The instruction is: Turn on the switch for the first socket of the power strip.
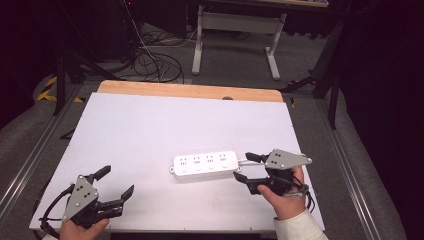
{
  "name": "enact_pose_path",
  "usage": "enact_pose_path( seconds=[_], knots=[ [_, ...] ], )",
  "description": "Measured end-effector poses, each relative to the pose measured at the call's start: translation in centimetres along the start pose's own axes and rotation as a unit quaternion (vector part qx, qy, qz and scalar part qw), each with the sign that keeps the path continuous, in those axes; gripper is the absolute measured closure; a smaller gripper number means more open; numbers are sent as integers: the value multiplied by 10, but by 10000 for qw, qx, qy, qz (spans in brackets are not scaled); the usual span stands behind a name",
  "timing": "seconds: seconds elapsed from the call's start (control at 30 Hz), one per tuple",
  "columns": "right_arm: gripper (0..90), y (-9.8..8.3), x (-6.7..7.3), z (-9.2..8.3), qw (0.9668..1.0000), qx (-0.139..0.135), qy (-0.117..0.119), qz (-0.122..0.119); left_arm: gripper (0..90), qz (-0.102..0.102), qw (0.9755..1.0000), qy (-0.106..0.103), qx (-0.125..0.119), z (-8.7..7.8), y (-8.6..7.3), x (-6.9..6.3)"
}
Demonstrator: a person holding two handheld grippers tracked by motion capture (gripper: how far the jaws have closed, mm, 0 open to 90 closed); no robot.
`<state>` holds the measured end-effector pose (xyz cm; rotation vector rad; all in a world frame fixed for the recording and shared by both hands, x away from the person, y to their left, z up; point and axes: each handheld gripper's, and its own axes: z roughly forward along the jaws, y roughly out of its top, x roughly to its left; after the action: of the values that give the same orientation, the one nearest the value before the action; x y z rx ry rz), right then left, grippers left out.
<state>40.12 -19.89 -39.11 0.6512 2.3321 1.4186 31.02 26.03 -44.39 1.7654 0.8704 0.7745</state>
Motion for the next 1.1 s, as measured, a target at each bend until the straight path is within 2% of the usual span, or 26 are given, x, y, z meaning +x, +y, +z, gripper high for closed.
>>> enact_pose_path(
  seconds=[0.13, 0.17, 0.2, 0.3, 0.33, 0.43, 0.57, 0.73, 1.1],
  knots=[
    [291, 1, 1, 0, 10000, -60, -21, 24, 141, -4, 10000, -4, 0, 0, 0, 0],
    [321, 1, 1, 0, 10000, -50, -44, 54, 141, 35, 10000, -14, 17, 0, 0, 0],
    [397, 1, 1, 0, 10000, -24, -40, 88, 141, 16, 10000, -19, 26, 0, 0, 0],
    [526, 3, 1, 1, 9999, 0, -92, 61, 141, 39, 10000, -23, 25, 0, 0, -1],
    [595, 5, 1, 2, 10000, 0, -54, 28, 141, 36, 10000, -21, 20, 0, 0, -1],
    [727, 8, -1, 5, 9999, 44, 108, -53, 141, 27, 10000, -10, 38, 1, 0, 0],
    [900, 11, -8, 9, 9993, 120, 341, 37, 141, 33, 10000, -13, 33, 1, 0, -1],
    [900, 13, -17, 23, 9978, 377, 473, 268, 141, 35, 10000, -11, 36, 1, 0, 0],
    [900, 14, -30, 57, 9953, 915, 268, 136, 141, 48, 10000, -7, 40, 1, 0, 0]
  ],
)
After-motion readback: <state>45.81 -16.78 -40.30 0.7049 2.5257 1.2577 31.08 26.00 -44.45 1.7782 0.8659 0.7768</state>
